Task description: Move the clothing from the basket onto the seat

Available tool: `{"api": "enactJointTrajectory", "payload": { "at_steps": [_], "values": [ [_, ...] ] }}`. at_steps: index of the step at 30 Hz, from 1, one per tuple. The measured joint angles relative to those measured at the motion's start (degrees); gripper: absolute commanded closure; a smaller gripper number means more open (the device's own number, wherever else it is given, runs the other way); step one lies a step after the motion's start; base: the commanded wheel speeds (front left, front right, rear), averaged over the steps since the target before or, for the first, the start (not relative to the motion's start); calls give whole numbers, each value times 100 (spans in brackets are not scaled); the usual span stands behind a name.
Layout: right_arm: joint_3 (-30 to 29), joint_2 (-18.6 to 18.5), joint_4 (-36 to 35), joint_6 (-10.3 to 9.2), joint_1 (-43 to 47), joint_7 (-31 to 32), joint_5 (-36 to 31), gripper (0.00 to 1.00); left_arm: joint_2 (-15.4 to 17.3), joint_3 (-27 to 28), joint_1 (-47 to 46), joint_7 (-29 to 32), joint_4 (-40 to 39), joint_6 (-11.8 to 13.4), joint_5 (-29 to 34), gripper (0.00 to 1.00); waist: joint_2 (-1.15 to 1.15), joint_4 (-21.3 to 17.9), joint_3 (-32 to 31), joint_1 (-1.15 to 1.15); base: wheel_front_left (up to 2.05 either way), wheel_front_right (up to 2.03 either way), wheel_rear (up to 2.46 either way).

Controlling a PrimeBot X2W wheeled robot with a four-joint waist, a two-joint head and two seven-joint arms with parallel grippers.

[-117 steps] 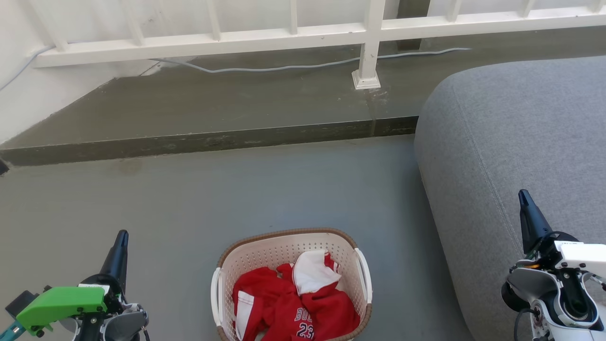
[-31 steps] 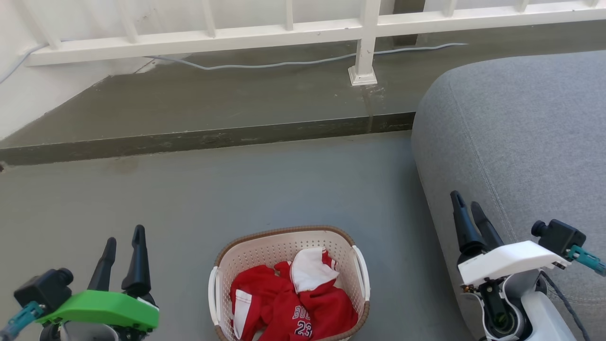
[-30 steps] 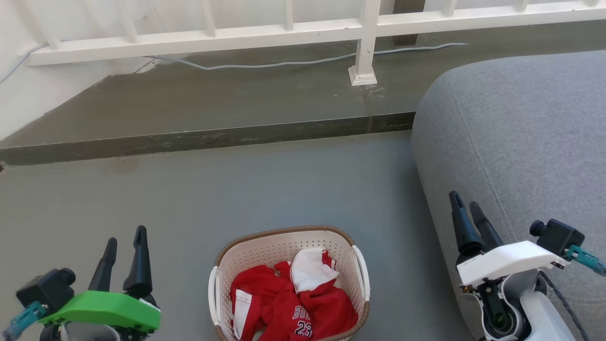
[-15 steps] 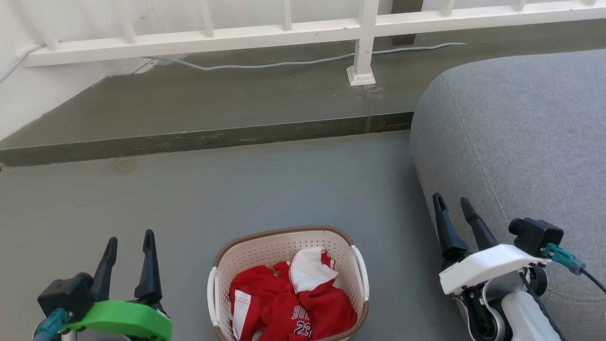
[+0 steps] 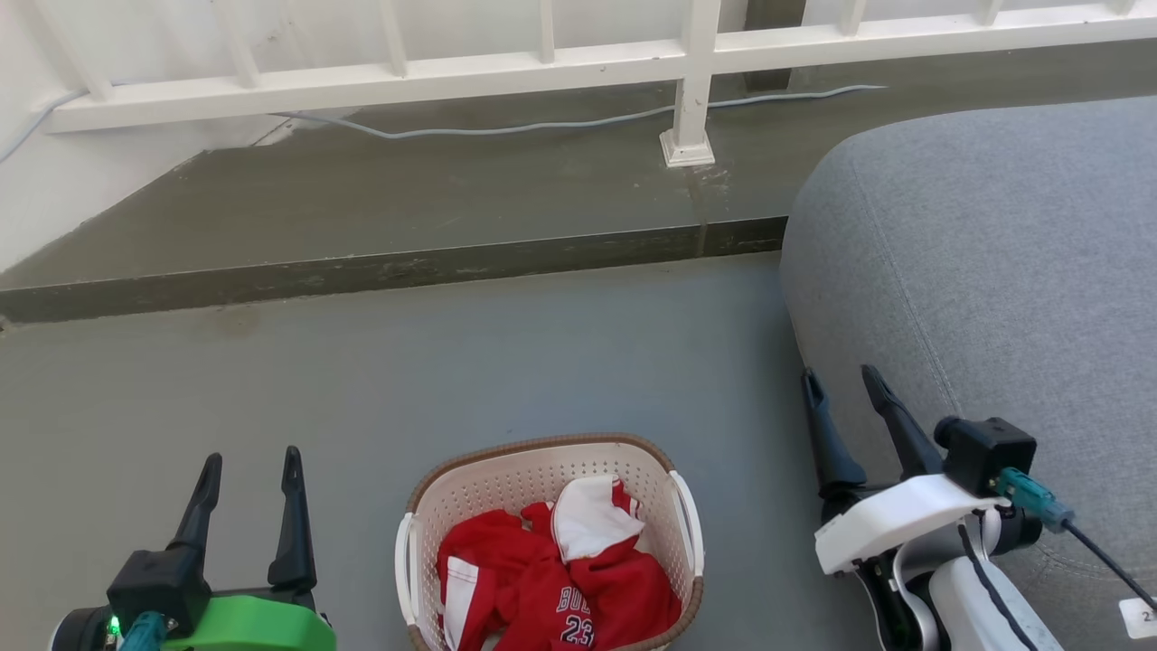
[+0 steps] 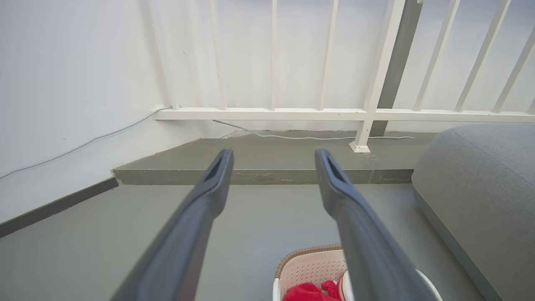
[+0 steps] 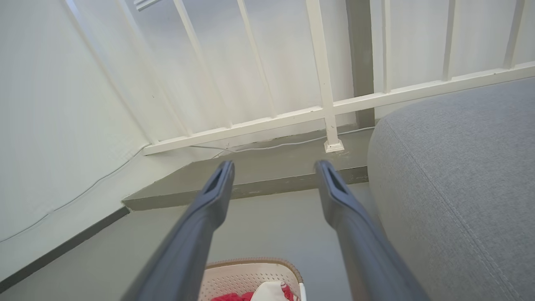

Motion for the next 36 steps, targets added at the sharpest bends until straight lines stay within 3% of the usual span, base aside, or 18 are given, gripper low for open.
{"api": "enactJointTrajectory", "payload": {
  "at_steps": [14, 36],
  "values": [
    [277, -30, -115, -144, -76, -276, -1093, 0, 5, -75, 202, -268, -322, 132, 1057, 0, 0, -26, -1, 0, 0, 0, 0],
    [231, -41, -134, -149, -80, -276, -1100, 0, 5, -1, 231, -268, -336, 133, 1055, 0, 0, -39, 46, 0, 0, 0, 0]
  ]
}}
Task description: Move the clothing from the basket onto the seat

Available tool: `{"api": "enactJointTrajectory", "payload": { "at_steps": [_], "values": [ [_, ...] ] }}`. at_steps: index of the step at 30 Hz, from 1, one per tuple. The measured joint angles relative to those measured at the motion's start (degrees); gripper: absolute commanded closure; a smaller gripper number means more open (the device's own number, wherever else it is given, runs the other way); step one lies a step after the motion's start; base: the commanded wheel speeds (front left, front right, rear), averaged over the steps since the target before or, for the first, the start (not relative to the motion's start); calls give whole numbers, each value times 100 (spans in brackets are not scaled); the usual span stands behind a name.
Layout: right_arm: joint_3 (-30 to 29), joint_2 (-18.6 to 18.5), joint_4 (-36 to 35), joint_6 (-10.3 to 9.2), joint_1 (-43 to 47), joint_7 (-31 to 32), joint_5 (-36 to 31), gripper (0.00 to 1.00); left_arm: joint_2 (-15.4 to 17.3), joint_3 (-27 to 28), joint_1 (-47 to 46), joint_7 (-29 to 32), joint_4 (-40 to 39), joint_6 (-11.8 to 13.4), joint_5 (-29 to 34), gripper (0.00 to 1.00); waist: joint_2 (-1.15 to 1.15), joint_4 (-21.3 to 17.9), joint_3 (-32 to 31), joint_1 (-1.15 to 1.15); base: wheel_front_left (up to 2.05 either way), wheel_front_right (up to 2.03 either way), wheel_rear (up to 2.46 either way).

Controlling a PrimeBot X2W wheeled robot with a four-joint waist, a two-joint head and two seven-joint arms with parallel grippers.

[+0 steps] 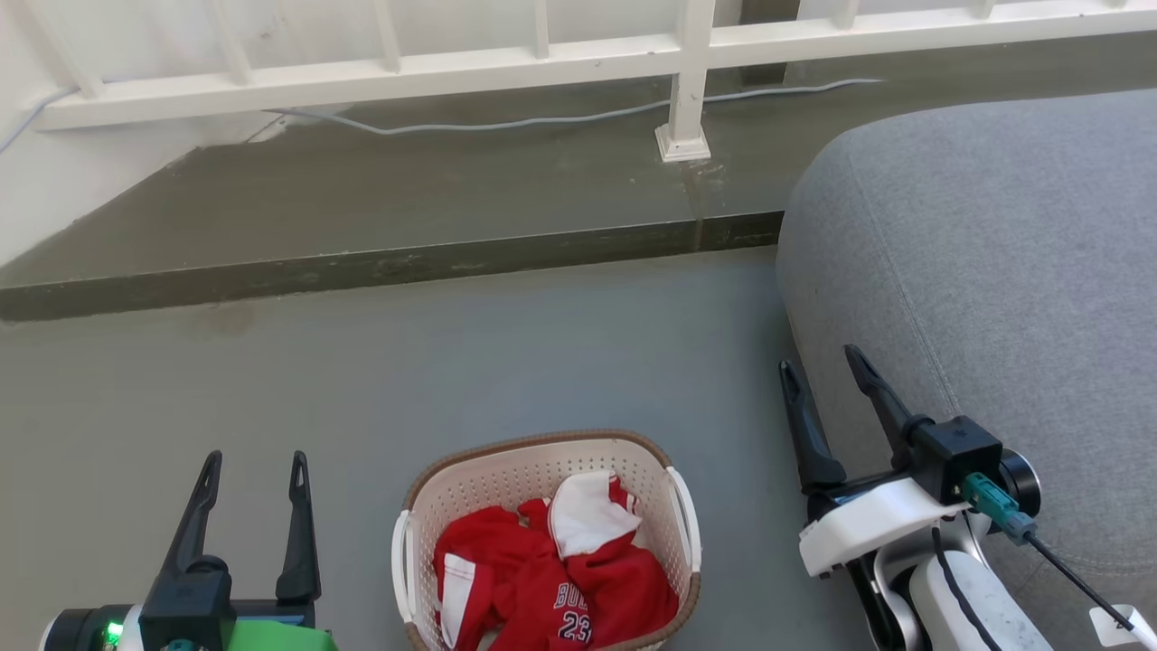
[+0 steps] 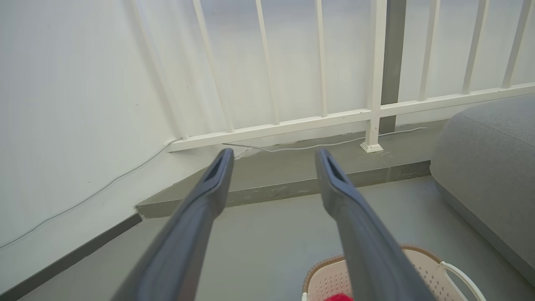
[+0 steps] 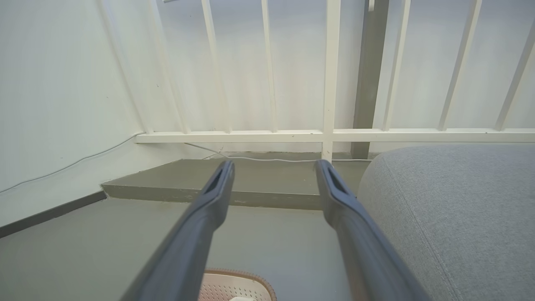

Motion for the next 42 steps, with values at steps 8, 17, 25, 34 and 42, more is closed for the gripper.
{"api": "enactJointTrajectory", "payload": {
  "at_steps": [8, 17, 25, 34, 42],
  "values": [
    [-132, 2, -156, -53, -116, 0, 2, 0, 0, 11, 2, 0, -68, -2, -13, 0, 0, -10, 231, 0, 0, 0, 0],
    [-247, 9, -359, -137, -355, -1, 3, 0, -13, 7, -65, 0, 38, -65, -100, 0, 0, -35, 735, 0, 0, 0, 0],
    [-436, 9, -523, -154, -612, -8, 2, 0, -33, -118, -555, 0, 416, -167, -131, 0, 0, -50, 1255, 0, 0, 0, 0],
    [-869, 12, -828, -255, -1115, -9, 3, 0, -120, -397, -1237, 2, 1072, -368, -129, 0, 0, -85, 1967, 0, 0, 0, 0],
    [-1354, 14, -1102, -357, -1642, -26, 10, 0, -162, -609, -1936, 129, 1768, -480, -121, 0, 0, -119, 2617, 0, 0, 0, 0]
  ]
}}
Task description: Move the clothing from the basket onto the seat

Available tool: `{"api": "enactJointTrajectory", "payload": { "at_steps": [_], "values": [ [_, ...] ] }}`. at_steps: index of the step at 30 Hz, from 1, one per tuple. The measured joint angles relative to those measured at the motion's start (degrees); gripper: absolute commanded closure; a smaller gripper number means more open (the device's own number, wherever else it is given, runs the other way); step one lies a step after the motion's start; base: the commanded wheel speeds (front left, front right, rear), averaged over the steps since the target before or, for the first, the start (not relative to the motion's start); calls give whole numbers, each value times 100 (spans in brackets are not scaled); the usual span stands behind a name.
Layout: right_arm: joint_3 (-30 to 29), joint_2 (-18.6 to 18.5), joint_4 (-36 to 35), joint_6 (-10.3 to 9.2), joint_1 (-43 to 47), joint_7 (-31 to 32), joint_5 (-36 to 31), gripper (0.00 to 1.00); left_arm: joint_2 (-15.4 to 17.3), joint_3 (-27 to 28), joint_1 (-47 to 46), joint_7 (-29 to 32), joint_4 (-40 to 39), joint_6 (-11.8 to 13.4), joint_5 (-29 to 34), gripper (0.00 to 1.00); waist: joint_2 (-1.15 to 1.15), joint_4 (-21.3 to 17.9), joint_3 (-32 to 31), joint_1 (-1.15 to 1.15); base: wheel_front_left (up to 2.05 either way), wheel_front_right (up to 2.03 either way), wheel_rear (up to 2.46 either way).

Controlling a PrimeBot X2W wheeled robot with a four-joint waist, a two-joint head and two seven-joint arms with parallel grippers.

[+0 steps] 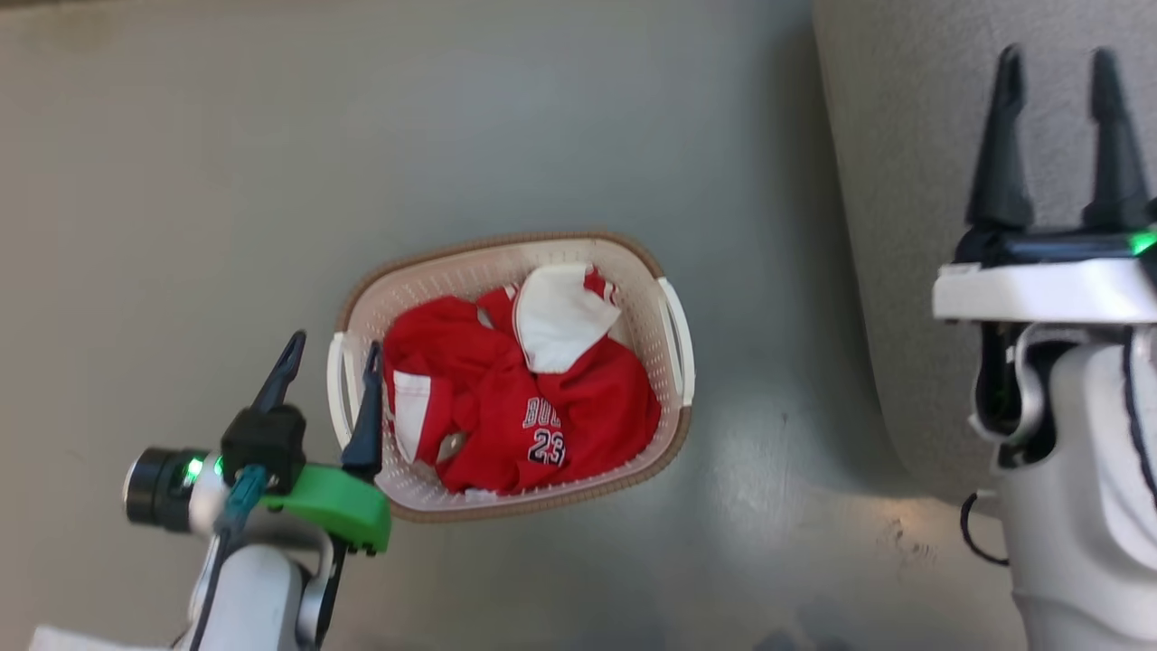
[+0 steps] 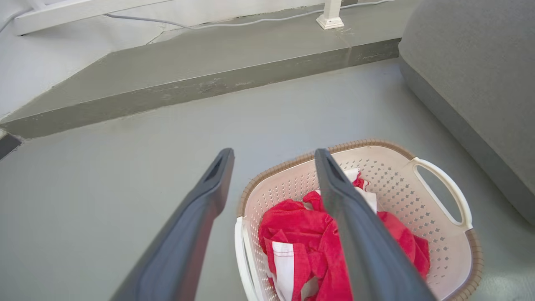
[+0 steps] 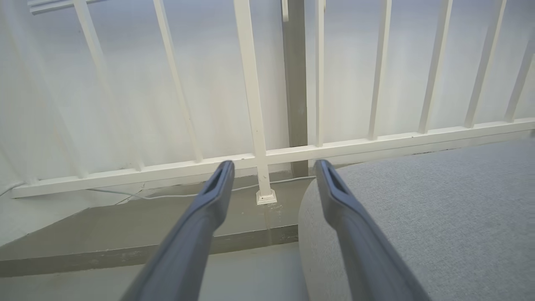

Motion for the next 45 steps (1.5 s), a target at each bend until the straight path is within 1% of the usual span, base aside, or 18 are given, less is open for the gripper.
{"api": "enactJointTrajectory", "payload": {
  "at_steps": [3, 9, 10, 16, 29, 37, 45],
  "values": [
    [-148, -1, -96, -36, -162, 0, 0, 0, -24, -130, -289, 56, 226, -60, 29, 0, 0, -9, 245, 0, 0, 0, 0],
    [-350, -23, -266, -41, -500, 0, -1, 0, -113, -356, -844, 166, 670, -185, 123, 0, 0, -23, 736, 0, 0, 0, 0],
    [-382, -27, -325, -41, -615, -1, -1, 0, -121, -486, -1029, 202, 782, -205, 188, 0, 0, -32, 901, 0, 0, 0, 0],
    [-376, -29, -475, -40, -953, -1, -1, 0, -149, -828, -1576, 261, 1077, -330, 412, 0, 0, -77, 1392, 1, 0, 0, 0],
    [-379, -33, -702, -7, -1633, -7, -1, 0, -174, -1417, -2532, 385, 1858, -488, 717, 0, 0, -224, 2416, 0, 0, 0, 0],
    [-396, -34, -714, -5, -1795, -7, -1, 0, -182, -1692, -2924, 378, 2330, -546, 766, 0, 0, -324, 2829, 0, 0, 0, 0],
    [-368, -34, -712, 13, -1892, -8, 1, 0, -190, -2065, -3247, 368, 2699, -594, 766, 0, 0, -414, 3042, 0, 0, 0, 0]
  ]
}}
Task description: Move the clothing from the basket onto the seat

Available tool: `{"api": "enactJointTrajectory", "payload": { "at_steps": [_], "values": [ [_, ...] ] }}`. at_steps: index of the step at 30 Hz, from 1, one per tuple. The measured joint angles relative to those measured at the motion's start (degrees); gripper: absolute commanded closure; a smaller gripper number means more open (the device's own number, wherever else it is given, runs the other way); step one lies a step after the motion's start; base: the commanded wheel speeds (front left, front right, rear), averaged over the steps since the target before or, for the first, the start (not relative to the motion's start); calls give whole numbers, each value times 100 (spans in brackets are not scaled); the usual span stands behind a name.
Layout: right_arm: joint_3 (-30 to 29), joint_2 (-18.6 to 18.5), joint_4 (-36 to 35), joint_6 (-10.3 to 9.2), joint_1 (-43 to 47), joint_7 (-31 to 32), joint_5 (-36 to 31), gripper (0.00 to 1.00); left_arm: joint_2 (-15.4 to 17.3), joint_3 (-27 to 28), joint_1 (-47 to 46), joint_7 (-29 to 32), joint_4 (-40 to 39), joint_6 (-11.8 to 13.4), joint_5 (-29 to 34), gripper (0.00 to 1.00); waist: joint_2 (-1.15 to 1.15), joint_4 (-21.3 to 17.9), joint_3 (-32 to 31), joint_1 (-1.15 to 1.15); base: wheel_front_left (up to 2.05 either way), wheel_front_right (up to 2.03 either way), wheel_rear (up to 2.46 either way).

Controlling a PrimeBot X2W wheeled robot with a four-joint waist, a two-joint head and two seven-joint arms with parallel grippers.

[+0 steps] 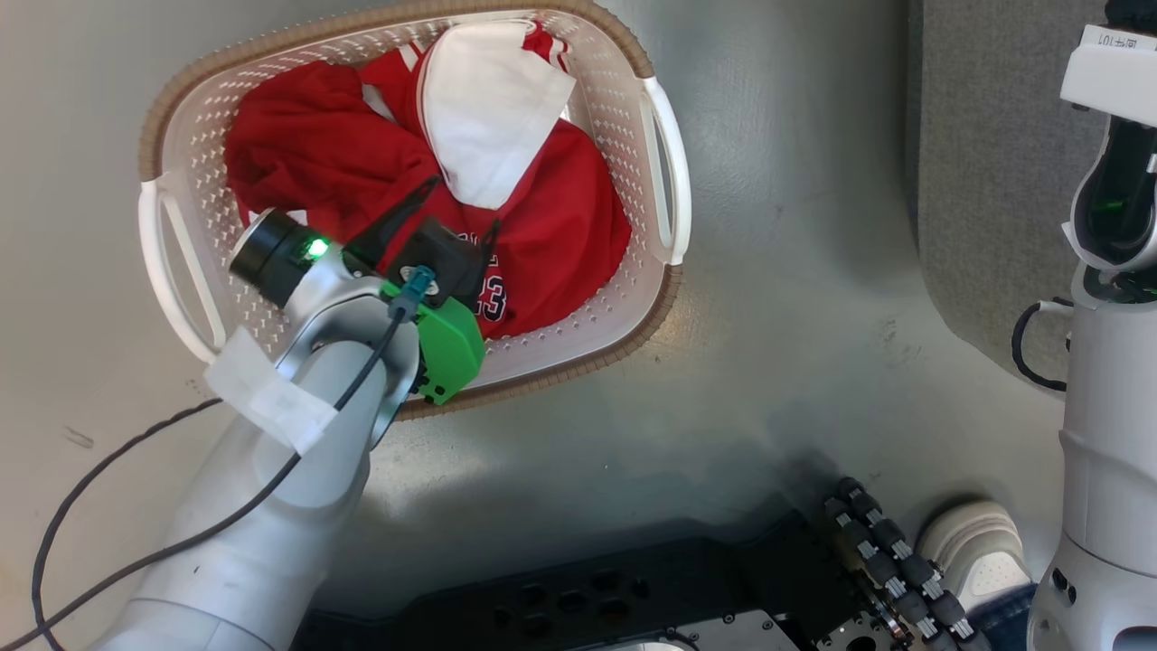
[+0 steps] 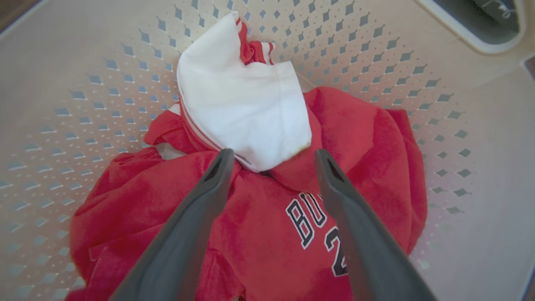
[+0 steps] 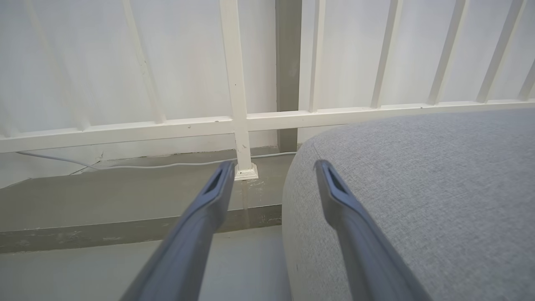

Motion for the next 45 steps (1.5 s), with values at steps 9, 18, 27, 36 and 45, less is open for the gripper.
{"api": "enactJointTrajectory", "payload": {
  "at_steps": [9, 18, 27, 36, 45],
  "values": [
    [-2, 0, 16, -1, -3, 0, 48, 0, -4, -385, -194, -160, 202, -1, -1, 0, 0, -31, 71, 0, 0, 0, 0],
    [137, 0, 4, -2, -110, 0, 149, 0, -4, -588, -423, -189, 505, -3, -53, 0, 0, -129, 168, 0, 0, 0, 0],
    [114, 0, 3, -12, -109, 0, 146, 0, -5, -635, -740, -220, 792, -3, -110, 52, 0, -222, 293, 0, 0, 0, 0],
    [99, 1, 25, -46, -109, 0, 135, 0, -5, -767, -833, -271, 927, -3, -324, 100, 0, -206, 272, 0, 0, 0, 0],
    [105, 1, 196, -51, -109, 0, 108, 0, -5, -875, -850, -412, 740, -3, -655, 100, 0, -130, 43, 0, 0, 0, 0]
  ]
}}
